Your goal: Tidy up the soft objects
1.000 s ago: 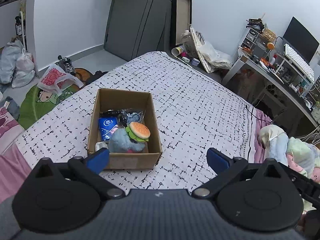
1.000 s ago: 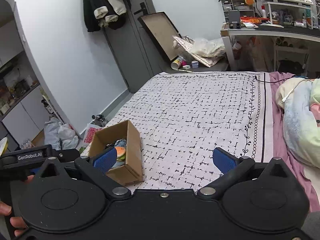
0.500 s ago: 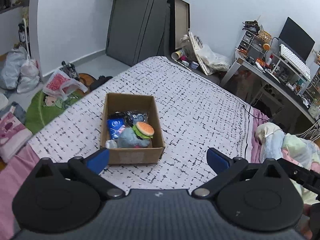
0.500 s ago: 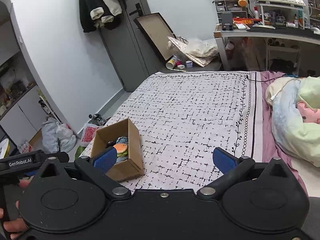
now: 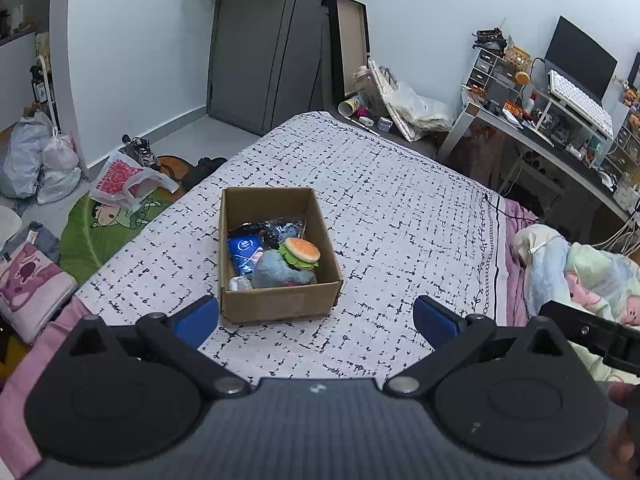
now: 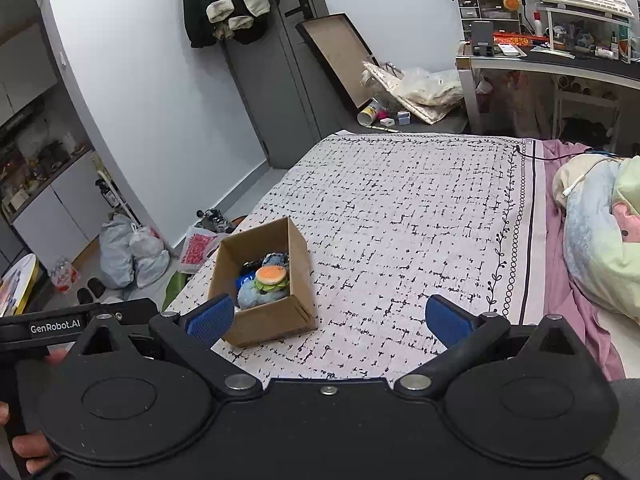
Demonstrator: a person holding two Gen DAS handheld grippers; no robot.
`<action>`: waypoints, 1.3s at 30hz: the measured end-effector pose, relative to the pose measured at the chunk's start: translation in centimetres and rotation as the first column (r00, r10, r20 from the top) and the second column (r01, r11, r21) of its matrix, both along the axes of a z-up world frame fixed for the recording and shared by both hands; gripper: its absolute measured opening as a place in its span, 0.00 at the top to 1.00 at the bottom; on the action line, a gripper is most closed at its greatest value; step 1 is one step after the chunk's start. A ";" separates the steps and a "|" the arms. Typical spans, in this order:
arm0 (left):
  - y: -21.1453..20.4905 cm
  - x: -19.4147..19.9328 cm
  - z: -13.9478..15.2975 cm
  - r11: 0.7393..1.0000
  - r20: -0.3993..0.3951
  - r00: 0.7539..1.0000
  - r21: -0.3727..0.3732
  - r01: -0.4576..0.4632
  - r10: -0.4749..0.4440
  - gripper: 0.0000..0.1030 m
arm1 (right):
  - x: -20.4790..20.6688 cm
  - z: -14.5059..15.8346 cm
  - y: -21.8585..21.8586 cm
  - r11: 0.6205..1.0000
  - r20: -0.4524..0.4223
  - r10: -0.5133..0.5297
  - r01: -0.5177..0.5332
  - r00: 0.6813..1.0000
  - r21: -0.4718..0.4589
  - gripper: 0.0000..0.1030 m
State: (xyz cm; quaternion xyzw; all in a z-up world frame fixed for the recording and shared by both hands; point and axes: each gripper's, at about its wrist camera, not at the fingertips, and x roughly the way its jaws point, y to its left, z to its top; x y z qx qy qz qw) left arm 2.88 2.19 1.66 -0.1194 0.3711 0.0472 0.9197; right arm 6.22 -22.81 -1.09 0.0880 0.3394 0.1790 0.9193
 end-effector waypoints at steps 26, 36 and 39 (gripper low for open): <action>-1.0 -0.3 -0.4 0.998 -0.031 0.999 0.061 0.016 -0.015 0.00 | -0.4 -0.7 -0.8 1.000 -0.030 0.009 -0.009 1.000 -0.006 0.00; -0.8 -0.3 -0.5 0.998 -0.037 0.999 0.069 0.013 -0.010 0.00 | -0.5 -0.8 -0.7 1.000 -0.032 0.007 -0.007 0.999 -0.015 0.00; -0.8 -0.4 -0.5 0.998 -0.035 0.999 0.069 0.014 -0.011 0.00 | -0.7 -0.7 -0.5 1.000 -0.030 0.007 -0.008 1.000 -0.016 0.00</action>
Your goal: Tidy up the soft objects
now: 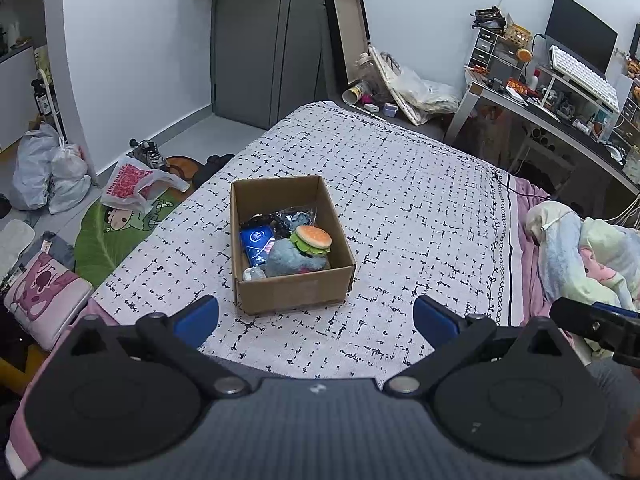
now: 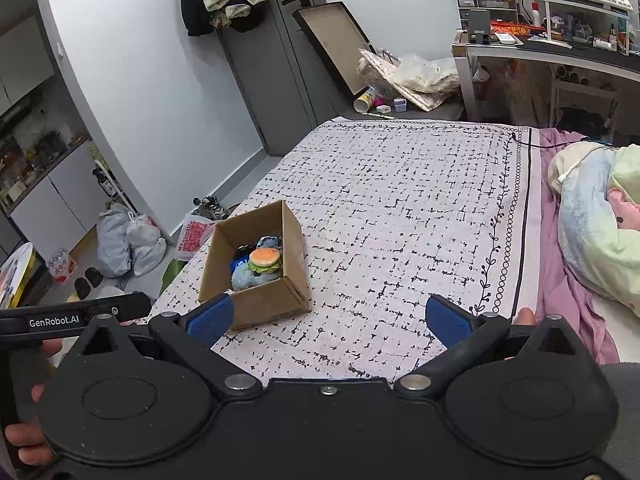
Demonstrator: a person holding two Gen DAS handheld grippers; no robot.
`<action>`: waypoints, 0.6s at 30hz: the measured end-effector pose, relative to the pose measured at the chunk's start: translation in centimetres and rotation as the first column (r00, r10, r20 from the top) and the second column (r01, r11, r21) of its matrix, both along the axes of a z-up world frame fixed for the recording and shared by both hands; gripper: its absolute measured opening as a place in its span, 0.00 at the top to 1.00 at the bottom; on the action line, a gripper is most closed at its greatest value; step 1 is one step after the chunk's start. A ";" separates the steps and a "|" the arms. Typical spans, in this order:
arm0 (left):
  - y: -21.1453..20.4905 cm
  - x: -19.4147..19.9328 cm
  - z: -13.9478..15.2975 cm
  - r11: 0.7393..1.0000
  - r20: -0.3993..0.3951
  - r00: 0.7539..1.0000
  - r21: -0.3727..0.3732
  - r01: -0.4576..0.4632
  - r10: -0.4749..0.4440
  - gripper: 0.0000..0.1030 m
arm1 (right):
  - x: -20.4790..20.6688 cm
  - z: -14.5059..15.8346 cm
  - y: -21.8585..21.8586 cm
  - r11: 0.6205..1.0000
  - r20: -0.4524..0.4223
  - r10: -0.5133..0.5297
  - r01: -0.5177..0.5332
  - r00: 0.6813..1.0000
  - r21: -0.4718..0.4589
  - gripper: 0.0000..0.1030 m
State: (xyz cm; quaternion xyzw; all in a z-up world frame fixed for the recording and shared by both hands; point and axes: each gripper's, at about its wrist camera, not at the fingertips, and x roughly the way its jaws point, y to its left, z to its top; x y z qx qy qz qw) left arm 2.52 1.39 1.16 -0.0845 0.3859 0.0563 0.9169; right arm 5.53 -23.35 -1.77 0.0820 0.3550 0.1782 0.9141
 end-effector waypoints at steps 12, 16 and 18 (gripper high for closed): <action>-0.2 -0.2 0.1 1.000 -0.001 1.000 0.009 0.005 -0.005 0.00 | -0.1 0.0 -0.1 1.000 0.001 0.003 -0.003 1.000 -0.002 0.00; -0.3 -0.3 0.1 1.000 0.000 1.000 0.011 0.005 -0.005 0.00 | -0.1 -0.1 -0.1 1.000 0.002 0.004 -0.004 1.000 -0.001 0.00; -0.3 -0.3 0.1 1.000 0.001 1.000 0.012 0.007 -0.007 0.00 | -0.1 0.0 -0.1 1.000 0.002 0.004 -0.004 1.000 -0.001 0.00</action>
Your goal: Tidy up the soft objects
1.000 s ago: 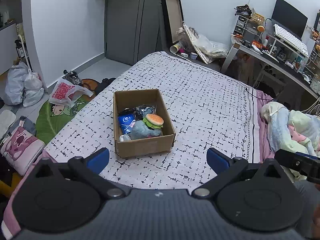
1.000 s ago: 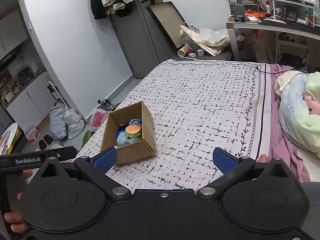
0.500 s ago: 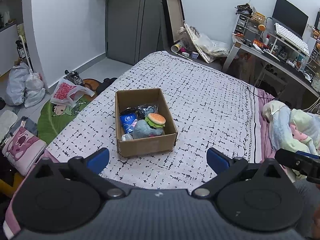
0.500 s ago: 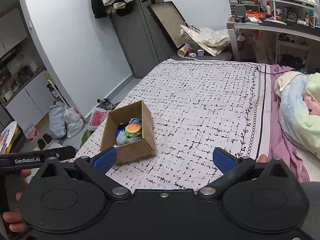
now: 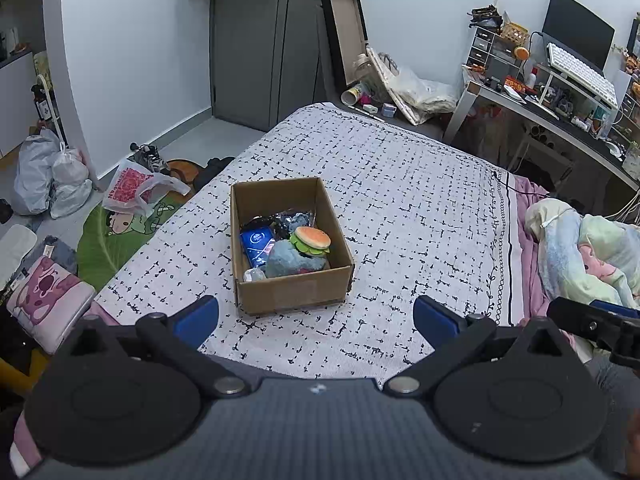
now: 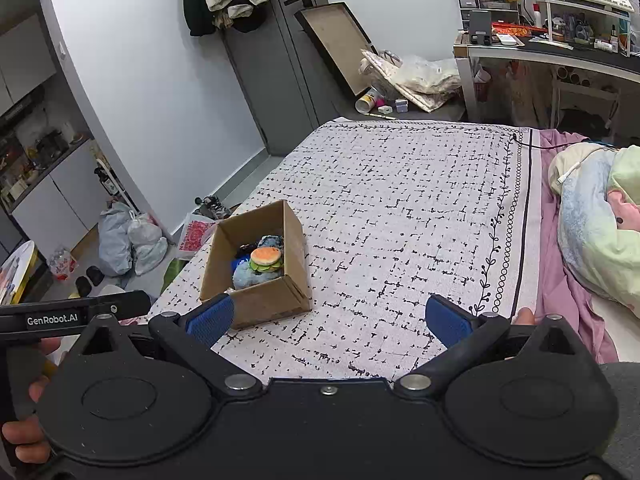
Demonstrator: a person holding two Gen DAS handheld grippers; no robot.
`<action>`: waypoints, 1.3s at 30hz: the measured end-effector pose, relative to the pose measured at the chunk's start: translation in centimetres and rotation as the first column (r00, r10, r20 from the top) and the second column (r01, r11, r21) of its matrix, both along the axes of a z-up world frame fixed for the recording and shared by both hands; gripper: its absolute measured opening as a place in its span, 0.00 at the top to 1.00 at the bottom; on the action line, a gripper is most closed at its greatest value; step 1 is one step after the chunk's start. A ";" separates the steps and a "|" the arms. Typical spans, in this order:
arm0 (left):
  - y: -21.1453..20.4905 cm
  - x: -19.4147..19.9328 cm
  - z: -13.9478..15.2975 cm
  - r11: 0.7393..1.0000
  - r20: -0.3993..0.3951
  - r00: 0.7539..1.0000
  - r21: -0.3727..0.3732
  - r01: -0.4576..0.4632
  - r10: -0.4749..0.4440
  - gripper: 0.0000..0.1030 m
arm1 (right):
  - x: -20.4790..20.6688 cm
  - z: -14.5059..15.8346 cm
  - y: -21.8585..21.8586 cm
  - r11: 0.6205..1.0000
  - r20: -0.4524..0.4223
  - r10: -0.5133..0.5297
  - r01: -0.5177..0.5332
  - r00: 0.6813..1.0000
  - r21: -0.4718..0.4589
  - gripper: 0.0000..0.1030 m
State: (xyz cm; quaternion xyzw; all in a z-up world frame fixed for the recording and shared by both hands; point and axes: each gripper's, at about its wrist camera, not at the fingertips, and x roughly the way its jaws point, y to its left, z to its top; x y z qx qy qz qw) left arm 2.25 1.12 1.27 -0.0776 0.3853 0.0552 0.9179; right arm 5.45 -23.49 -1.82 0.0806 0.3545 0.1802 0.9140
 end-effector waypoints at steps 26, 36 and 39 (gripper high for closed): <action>-0.3 -0.2 0.3 1.000 0.003 1.000 0.008 0.019 -0.020 0.00 | -0.2 0.1 -0.2 1.000 0.000 -0.007 0.007 1.000 -0.002 0.00; -0.1 -0.2 0.3 1.000 0.001 1.000 0.015 0.011 -0.011 0.00 | -0.1 -0.1 -0.1 1.000 -0.007 -0.004 0.004 1.000 -0.003 0.00; -0.1 -0.2 0.2 1.000 0.000 1.000 0.015 0.009 -0.009 0.00 | 0.0 -0.1 -0.1 1.000 -0.010 -0.003 0.003 1.000 -0.004 0.00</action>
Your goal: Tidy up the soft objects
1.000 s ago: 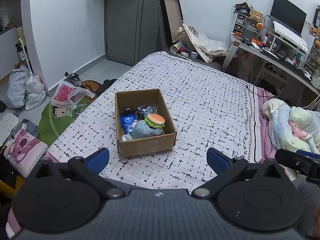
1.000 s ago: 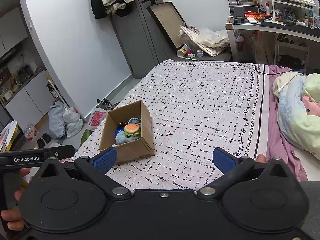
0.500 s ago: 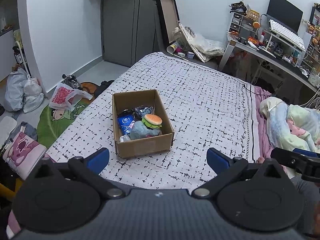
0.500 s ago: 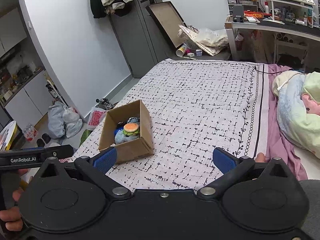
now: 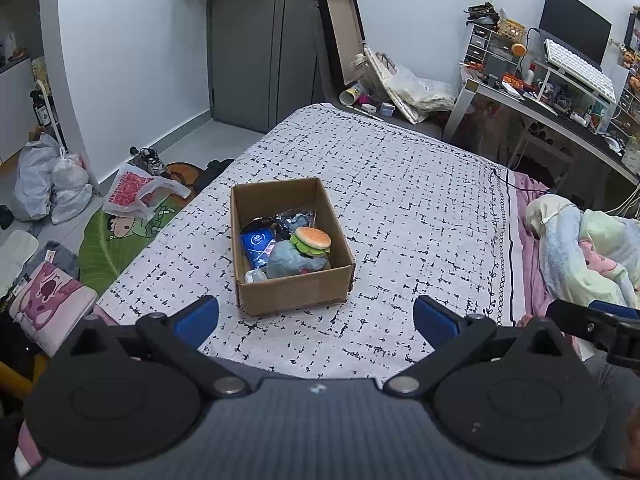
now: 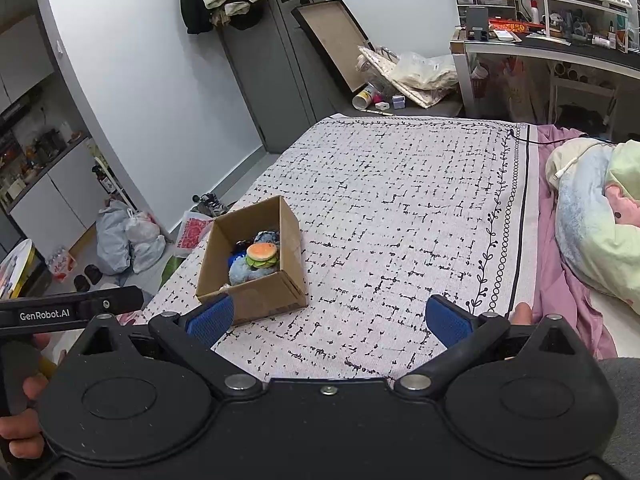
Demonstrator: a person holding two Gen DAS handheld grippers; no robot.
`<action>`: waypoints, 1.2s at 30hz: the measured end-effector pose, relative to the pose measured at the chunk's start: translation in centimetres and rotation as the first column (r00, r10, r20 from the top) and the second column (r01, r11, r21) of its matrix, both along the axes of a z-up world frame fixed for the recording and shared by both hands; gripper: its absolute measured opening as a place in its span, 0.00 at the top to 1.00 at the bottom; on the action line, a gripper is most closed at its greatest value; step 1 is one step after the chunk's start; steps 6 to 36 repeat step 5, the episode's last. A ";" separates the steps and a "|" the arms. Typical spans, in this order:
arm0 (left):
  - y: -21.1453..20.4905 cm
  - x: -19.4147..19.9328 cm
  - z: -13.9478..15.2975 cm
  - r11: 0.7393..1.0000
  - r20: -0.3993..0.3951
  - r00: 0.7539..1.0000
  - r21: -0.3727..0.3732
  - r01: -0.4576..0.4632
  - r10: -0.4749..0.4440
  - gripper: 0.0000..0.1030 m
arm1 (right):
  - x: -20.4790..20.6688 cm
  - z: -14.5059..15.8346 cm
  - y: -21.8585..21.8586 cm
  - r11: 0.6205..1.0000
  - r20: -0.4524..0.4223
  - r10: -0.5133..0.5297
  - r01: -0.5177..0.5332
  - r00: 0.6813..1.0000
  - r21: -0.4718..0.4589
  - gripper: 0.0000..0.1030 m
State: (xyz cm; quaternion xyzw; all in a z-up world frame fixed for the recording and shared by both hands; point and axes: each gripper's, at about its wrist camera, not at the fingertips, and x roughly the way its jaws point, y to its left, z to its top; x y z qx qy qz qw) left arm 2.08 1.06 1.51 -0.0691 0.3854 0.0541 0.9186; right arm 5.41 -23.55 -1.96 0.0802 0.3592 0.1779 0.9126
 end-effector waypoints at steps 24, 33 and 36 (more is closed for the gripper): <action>0.1 0.0 0.1 1.000 0.004 1.000 0.002 0.000 0.000 0.00 | 0.0 -0.1 0.0 1.000 -0.004 0.000 0.000 1.000 -0.001 0.00; 0.1 0.0 0.1 1.000 0.004 1.000 0.002 0.000 0.000 0.00 | 0.0 -0.1 0.0 1.000 -0.004 0.000 0.000 1.000 -0.001 0.00; 0.1 0.0 0.1 1.000 0.004 1.000 0.002 0.000 0.000 0.00 | 0.0 -0.1 0.0 1.000 -0.004 0.000 0.000 1.000 -0.001 0.00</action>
